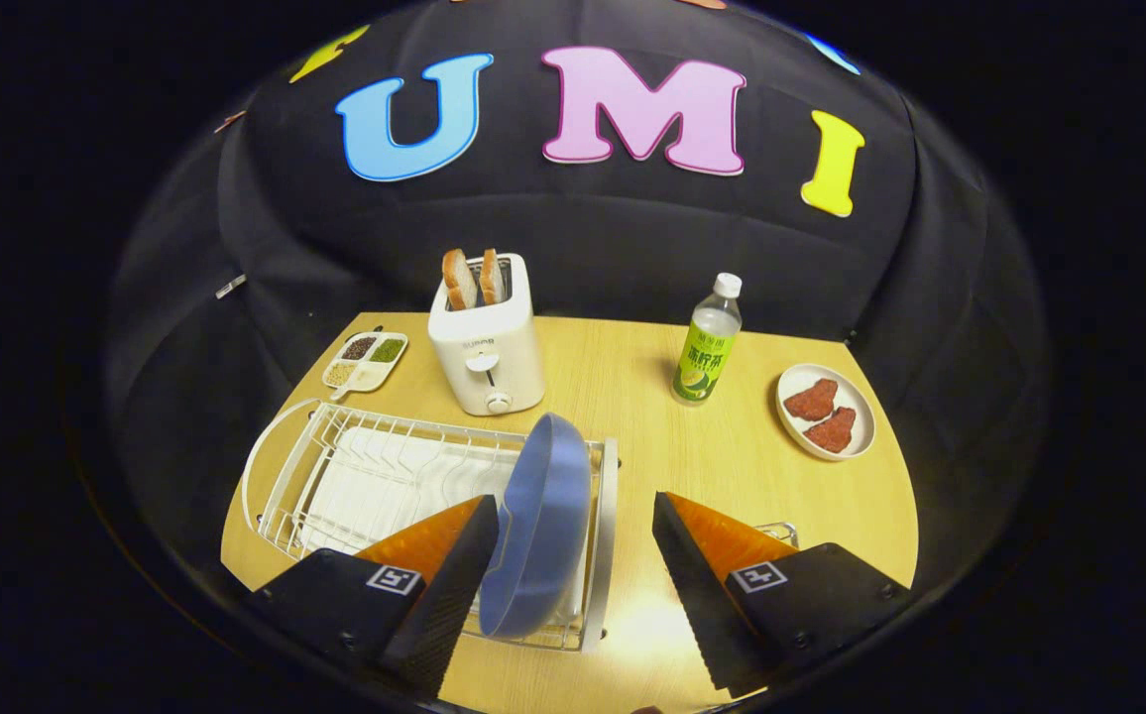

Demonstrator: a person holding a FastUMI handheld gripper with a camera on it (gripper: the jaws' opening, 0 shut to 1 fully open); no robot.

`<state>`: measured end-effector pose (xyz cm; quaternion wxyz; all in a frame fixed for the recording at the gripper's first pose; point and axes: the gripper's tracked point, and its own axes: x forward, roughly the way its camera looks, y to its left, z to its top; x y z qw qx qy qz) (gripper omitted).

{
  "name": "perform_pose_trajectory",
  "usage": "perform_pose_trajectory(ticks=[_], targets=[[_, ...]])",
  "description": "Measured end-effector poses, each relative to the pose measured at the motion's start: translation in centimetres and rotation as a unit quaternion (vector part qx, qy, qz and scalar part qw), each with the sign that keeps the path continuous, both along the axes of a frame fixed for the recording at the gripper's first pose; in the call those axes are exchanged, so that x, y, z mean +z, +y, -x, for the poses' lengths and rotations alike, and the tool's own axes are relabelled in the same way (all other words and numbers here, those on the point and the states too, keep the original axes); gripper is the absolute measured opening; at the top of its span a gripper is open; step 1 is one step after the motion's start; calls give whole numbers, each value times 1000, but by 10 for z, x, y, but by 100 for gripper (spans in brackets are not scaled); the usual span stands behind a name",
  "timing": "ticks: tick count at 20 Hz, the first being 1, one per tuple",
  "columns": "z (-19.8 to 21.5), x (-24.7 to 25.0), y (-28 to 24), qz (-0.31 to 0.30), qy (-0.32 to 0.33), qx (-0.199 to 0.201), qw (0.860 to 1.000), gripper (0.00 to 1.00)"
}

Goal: Take the plate from the dish rack, then take the spoon from the basket and place it into the plate.

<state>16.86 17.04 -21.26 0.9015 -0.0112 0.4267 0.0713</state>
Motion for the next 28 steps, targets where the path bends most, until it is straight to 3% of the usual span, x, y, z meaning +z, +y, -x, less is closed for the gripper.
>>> perform_pose_trajectory(ticks=[2,4,7,9,17,28], targets=[[-1,-14,3,-7,30,-13,999,93],[-4,-24,7,-15,46,-22,999,82],[-5,-34,17,-30,59,-30,997,54],[-1,-33,21,-33,70,-41,996,41],[0,-29,26,-14,55,-49,997,35],[-3,-1,4,58,-2,-112,992,33]])
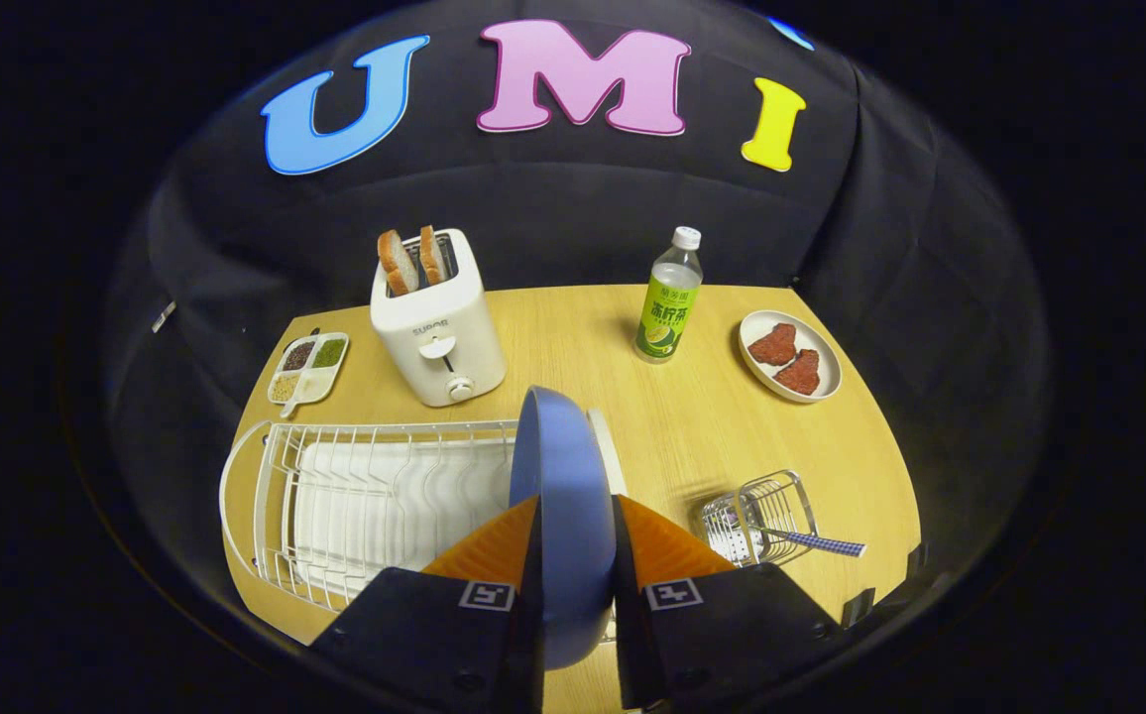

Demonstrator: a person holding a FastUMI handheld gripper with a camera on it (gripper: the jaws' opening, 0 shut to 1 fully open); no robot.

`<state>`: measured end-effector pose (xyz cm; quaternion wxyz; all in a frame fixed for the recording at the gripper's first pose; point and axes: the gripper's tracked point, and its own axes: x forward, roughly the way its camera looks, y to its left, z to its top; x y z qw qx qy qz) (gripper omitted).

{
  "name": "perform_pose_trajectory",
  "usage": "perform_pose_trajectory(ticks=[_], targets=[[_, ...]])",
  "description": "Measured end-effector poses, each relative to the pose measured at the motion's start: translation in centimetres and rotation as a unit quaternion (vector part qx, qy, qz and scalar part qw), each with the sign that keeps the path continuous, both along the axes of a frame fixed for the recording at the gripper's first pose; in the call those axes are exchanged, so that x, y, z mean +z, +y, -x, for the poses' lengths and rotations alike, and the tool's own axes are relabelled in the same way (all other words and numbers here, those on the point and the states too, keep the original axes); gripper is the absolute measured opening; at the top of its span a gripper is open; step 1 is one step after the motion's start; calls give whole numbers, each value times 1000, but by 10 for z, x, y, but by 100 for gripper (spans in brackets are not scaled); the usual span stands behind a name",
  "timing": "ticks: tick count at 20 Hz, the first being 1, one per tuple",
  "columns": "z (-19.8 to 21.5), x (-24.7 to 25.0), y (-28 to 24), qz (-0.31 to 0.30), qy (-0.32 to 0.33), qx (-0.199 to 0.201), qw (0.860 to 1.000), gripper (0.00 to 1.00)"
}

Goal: Take the plate from the dish rack, then take the spoon from the basket and place it into the plate.

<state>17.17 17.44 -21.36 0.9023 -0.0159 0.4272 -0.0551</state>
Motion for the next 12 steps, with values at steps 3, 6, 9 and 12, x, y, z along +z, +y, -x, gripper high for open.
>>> perform_pose_trajectory(ticks=[3,6,9,12], targets=[[-9,14,1,25,-29,21,999,29],[-5,10,14,-27,-17,21,999,25],[4,12,12,-51,-20,44,998,25],[21,23,6,-108,-20,52,993,25]])
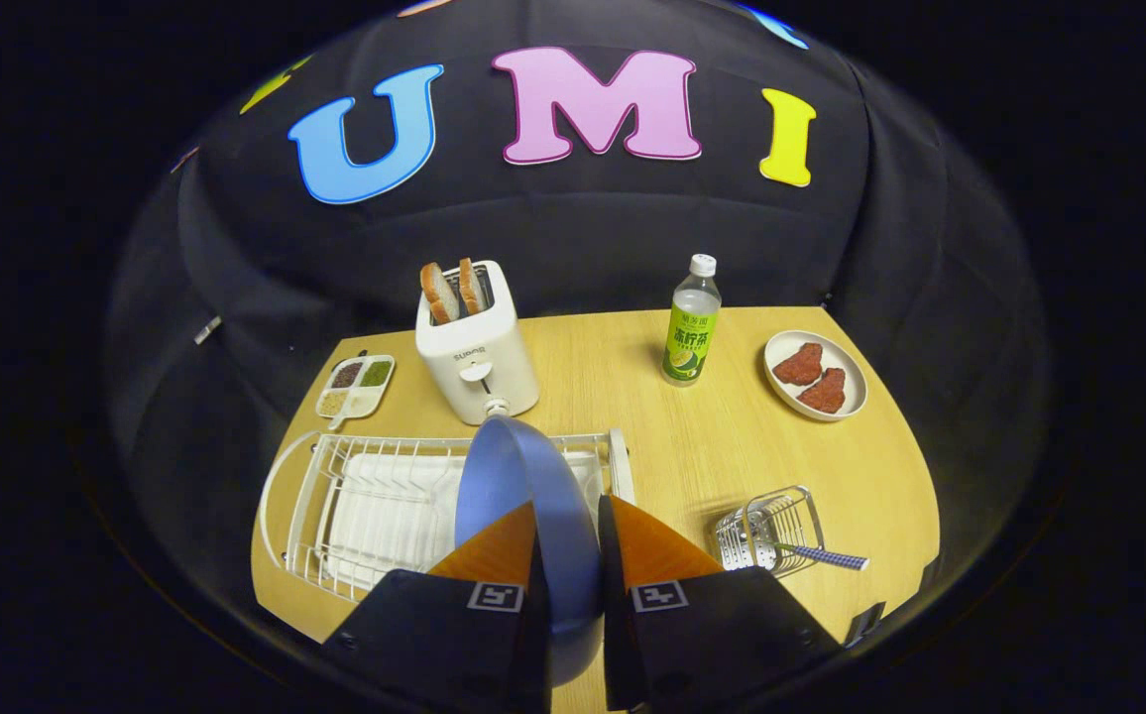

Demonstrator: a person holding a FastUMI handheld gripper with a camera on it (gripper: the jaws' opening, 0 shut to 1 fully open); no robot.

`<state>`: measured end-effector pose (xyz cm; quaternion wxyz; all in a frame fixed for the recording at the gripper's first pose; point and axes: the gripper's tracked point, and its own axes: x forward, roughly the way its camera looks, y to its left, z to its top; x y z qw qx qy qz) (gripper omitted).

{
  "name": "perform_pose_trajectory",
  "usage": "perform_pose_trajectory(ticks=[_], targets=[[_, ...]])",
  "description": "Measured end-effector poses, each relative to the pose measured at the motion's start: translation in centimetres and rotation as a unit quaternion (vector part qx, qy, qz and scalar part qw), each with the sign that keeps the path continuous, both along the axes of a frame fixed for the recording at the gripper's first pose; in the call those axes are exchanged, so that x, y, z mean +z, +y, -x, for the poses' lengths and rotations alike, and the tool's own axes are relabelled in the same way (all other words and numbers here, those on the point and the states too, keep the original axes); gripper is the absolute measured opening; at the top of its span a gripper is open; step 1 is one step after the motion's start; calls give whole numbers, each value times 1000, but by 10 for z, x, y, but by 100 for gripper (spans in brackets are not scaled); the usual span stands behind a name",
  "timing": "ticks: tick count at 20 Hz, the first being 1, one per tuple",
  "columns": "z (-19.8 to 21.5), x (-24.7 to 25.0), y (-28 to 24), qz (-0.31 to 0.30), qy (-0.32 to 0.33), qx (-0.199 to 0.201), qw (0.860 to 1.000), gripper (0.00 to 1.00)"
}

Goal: Take the plate from the dish rack, then take the spoon from the basket and place it into the plate.

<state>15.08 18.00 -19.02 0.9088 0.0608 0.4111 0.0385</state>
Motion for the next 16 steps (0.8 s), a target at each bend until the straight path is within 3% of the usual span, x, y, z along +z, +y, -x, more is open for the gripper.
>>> perform_pose_trajectory(ticks=[6,10,16], targets=[[56,30,-49,-71,-14,22,997,25],[109,25,-87,-94,2,38,995,24],[179,-20,-149,-166,61,-22,984,25]])
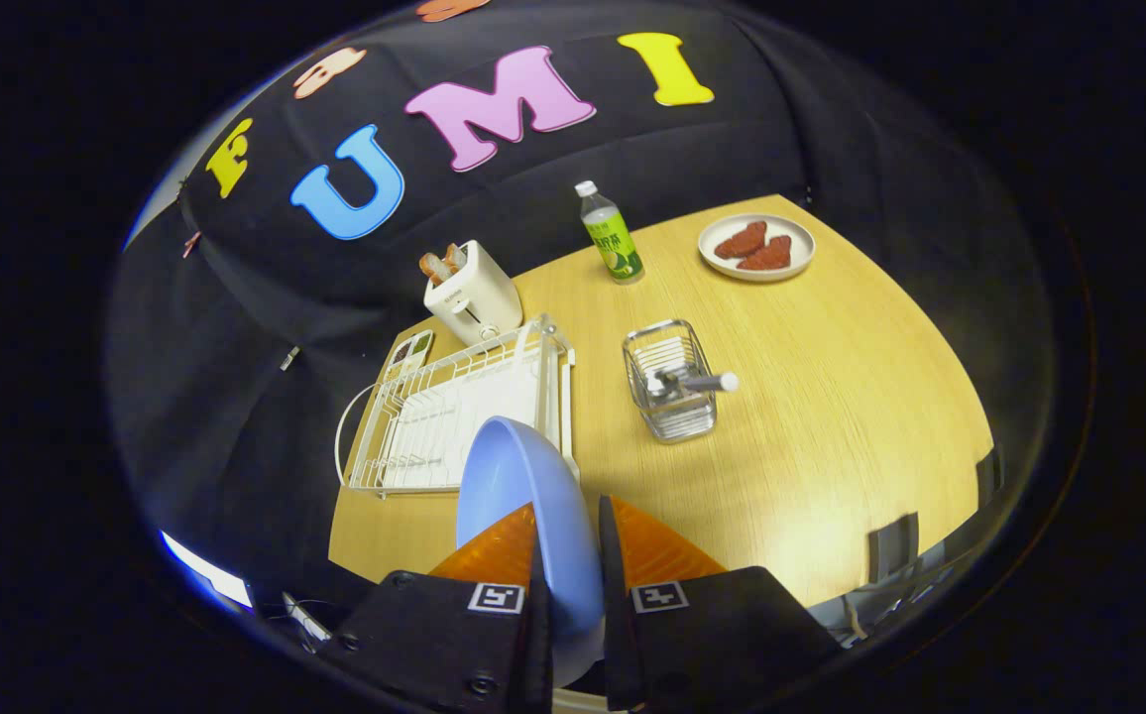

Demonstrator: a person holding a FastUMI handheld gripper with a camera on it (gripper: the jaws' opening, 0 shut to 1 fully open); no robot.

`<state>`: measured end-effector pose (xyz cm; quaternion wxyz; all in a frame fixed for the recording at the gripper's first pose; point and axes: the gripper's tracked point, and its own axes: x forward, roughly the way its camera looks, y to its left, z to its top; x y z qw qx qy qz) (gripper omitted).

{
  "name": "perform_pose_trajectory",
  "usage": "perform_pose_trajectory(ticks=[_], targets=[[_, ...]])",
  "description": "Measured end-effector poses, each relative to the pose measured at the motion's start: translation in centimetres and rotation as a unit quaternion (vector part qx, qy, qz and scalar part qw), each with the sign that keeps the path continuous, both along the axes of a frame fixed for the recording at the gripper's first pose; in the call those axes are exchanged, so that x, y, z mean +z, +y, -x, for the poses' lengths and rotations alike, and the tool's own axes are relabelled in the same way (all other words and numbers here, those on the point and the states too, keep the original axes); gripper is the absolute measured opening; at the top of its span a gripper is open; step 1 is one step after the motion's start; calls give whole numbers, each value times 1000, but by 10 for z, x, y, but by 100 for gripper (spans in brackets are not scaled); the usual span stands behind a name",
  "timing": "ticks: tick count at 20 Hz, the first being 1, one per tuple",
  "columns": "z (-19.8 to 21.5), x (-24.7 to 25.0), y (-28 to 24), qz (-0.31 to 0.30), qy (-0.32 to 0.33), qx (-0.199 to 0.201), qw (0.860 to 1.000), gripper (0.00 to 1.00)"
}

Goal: Take the plate from the dish rack, then take the spoon from the basket and place it into the plate.

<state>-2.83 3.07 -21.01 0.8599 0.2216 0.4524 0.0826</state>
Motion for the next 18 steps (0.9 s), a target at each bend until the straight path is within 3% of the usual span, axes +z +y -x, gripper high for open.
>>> perform_pose_trajectory(ticks=[6,13,18], targets=[[-3,-55,-45,-10,25,-15,1000,24],[-19,-115,-62,-10,60,56,997,25],[-23,-136,-72,-46,78,76,993,27]])
